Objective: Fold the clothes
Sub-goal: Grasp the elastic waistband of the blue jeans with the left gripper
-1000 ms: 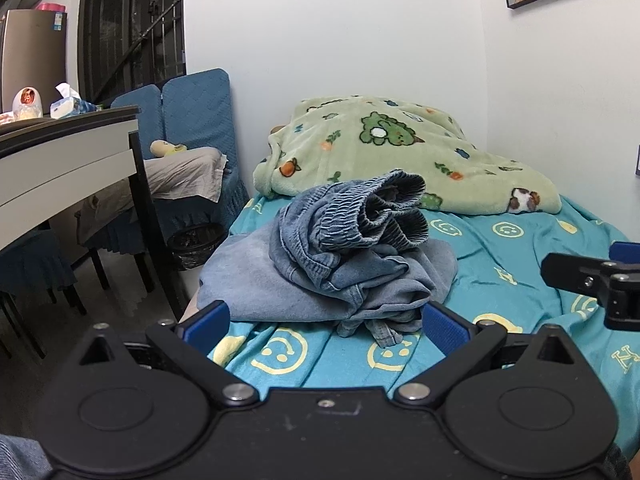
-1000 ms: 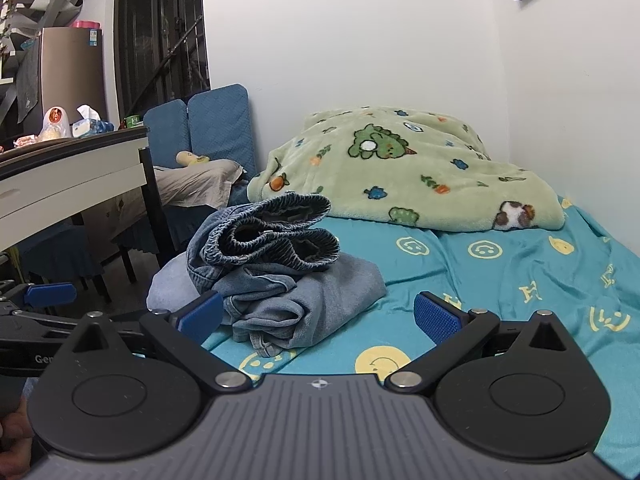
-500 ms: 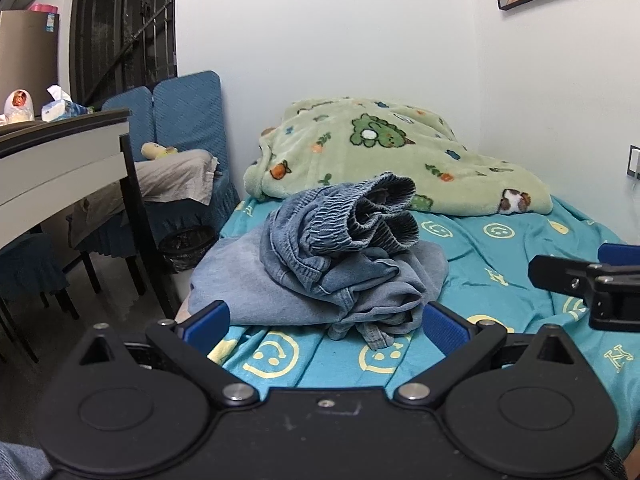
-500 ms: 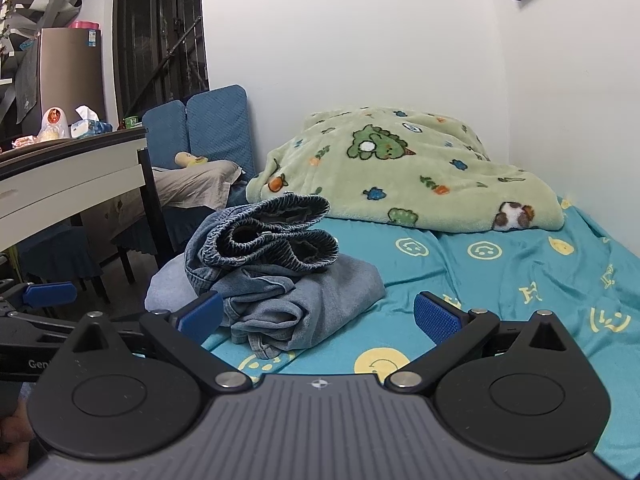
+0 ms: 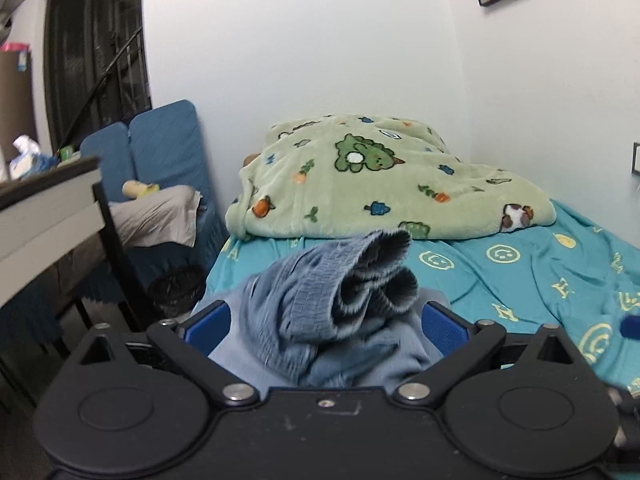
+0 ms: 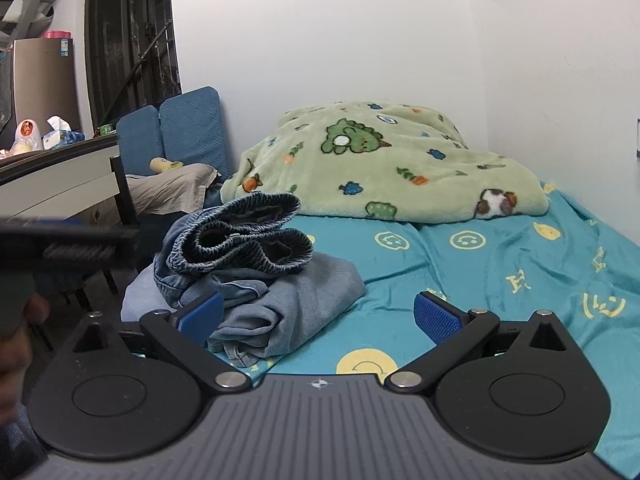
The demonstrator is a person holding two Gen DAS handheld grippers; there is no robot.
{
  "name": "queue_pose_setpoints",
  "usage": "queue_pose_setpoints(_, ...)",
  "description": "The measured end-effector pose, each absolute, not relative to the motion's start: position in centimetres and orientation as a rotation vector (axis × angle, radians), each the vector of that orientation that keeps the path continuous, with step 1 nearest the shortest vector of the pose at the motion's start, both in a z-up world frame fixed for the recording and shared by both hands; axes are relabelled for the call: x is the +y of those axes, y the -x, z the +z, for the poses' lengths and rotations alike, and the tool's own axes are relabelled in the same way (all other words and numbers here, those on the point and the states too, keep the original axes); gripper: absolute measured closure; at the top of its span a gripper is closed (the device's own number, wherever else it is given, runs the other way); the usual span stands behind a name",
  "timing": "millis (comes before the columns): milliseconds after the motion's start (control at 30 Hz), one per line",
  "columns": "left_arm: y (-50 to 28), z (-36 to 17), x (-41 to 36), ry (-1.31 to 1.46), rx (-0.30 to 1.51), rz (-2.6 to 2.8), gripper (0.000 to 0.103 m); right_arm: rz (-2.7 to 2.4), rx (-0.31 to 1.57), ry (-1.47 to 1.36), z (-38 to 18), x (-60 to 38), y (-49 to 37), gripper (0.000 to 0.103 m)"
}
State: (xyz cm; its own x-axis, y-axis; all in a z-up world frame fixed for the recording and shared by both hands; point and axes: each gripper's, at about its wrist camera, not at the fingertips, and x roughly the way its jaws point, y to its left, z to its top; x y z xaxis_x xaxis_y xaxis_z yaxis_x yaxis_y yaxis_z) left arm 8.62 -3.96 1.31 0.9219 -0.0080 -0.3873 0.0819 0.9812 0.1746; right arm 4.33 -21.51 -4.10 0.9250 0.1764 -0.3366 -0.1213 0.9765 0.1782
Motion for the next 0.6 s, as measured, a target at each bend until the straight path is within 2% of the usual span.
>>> queue_pose_setpoints(233,-14.2,0.4,-5.2,-0.235,0.408,-0.041,0.008,0.136,0.424,-0.205,-5.6,-22.1,-6.2,0.001)
queue_pose_setpoints(400,-17.7,-0.1,-6.2,-0.297,0.403,-0.028,0.009,0.138,0.434,-0.222,-6.1,-22.0,-6.9,0.001)
queue_pose_setpoints(467,-18.9,-0.4,-6.8,-0.327,0.4,-0.013,0.015,0.145,0.438,-0.226,-6.4,-21.9,-7.2,0.001)
queue_pose_setpoints(600,-21.4,-1.3,-7.9,-0.396,0.413,0.017,0.017,0.169,0.456,-0.238,-7.1,-21.7,-7.9,0.002)
